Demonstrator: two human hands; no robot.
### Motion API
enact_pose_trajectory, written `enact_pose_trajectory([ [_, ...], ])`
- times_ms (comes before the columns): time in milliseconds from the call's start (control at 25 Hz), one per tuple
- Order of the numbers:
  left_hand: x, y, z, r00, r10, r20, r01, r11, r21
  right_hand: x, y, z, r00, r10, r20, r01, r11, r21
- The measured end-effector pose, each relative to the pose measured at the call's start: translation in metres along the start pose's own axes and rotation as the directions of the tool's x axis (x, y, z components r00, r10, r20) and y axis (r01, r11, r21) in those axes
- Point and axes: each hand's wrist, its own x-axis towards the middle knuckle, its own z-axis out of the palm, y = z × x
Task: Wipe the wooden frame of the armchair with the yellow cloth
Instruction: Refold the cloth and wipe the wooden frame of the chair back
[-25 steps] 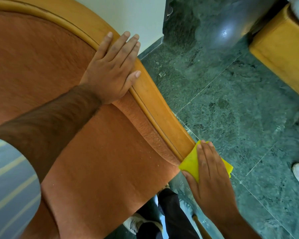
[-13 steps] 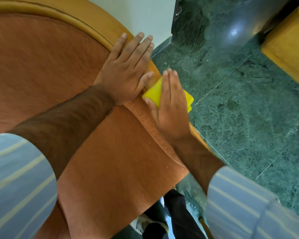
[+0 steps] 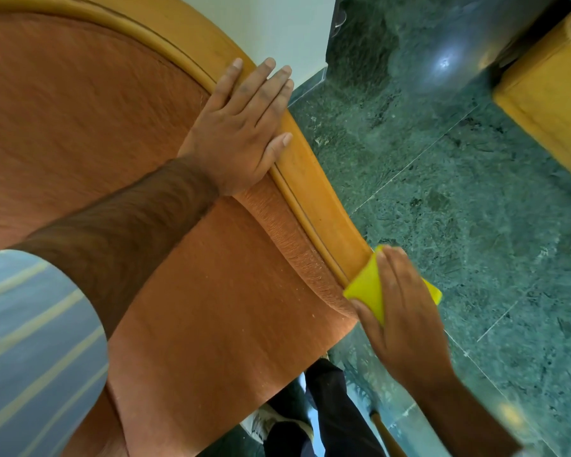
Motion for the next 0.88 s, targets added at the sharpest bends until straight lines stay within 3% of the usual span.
enact_pose_trajectory([
  [160,0.000,0.001,-0.004,1.000,-0.002,0.031,0.003,1.000,-0.025,-0.009,0.000,-0.001,0.998,0.054,-0.022,-0.052,0.997,0.052],
  [440,-0.001,0.005,-0.006,0.998,-0.026,0.057,0.027,1.000,-0.015,0.142,-0.069,0.014,0.975,-0.011,-0.223,0.054,0.981,0.188],
  [560,0.000,0.002,-0.013,0.991,-0.026,0.129,0.031,0.999,-0.037,0.154,-0.078,0.014,0.964,-0.039,-0.261,0.092,0.977,0.194],
  [680,0.001,0.009,-0.027,0.987,-0.065,0.149,0.087,0.986,-0.145,0.147,-0.057,0.003,0.972,-0.032,-0.233,0.125,0.910,0.396],
  [760,-0.011,0.028,-0.033,0.970,-0.241,0.020,0.232,0.906,-0.354,0.147,-0.033,-0.008,0.969,0.218,-0.119,-0.091,0.758,0.646],
  [800,-0.023,0.039,-0.035,0.923,-0.380,-0.059,0.310,0.825,-0.472,0.147,-0.020,-0.013,0.925,0.375,0.058,-0.284,0.582,0.762],
  [840,-0.033,0.054,-0.037,0.847,-0.526,-0.077,0.388,0.711,-0.587,0.146,-0.007,-0.017,0.846,0.454,0.280,-0.456,0.342,0.822],
  [880,-0.043,0.070,-0.041,0.765,-0.644,0.000,0.473,0.563,-0.678,0.144,0.002,-0.017,0.763,0.436,0.477,-0.569,0.104,0.816],
])
